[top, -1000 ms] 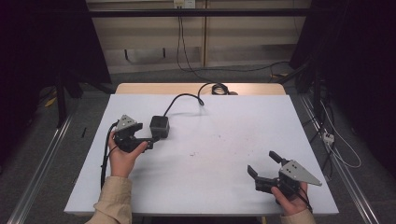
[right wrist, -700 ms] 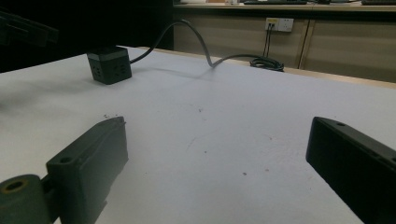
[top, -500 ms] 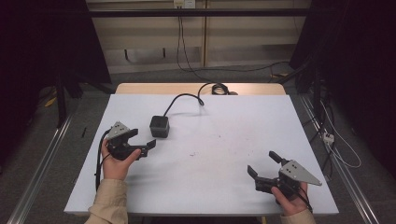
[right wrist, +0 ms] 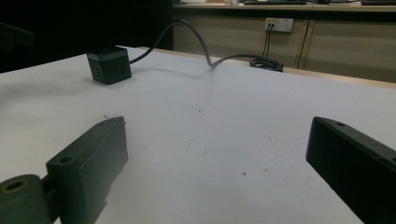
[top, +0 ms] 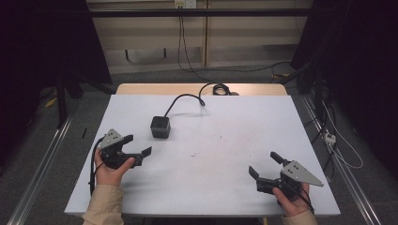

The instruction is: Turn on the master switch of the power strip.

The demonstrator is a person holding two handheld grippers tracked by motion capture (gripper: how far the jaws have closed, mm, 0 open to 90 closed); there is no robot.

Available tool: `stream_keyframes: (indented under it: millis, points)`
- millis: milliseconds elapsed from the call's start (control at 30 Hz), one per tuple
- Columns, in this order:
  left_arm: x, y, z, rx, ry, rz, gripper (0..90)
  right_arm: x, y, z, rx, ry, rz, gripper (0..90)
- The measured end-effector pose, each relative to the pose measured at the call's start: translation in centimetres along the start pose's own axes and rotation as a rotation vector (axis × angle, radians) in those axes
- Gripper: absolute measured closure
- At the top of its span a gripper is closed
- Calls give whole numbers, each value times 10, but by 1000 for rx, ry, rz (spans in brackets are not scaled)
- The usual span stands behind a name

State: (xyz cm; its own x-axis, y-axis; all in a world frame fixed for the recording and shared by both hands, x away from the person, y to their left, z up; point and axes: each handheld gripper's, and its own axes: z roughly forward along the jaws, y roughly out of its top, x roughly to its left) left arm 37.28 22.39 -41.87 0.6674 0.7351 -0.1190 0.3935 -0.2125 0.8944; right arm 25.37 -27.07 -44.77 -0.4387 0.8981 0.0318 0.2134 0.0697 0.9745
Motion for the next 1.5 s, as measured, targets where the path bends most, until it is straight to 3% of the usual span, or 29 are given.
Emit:
stream_keyframes:
  millis: [633, 967, 1500]
  points:
    - [5, -18, -23, -12, -11, -2, 71, 1, 0, 1, 2, 2, -4, 51]
    - [5, -25, -30, -26, -22, -16, 71, 1, 0, 1, 2, 2, -6, 51]
    - [3, -32, -33, -5, -18, 5, 71, 1, 0, 1, 2, 1, 0, 51]
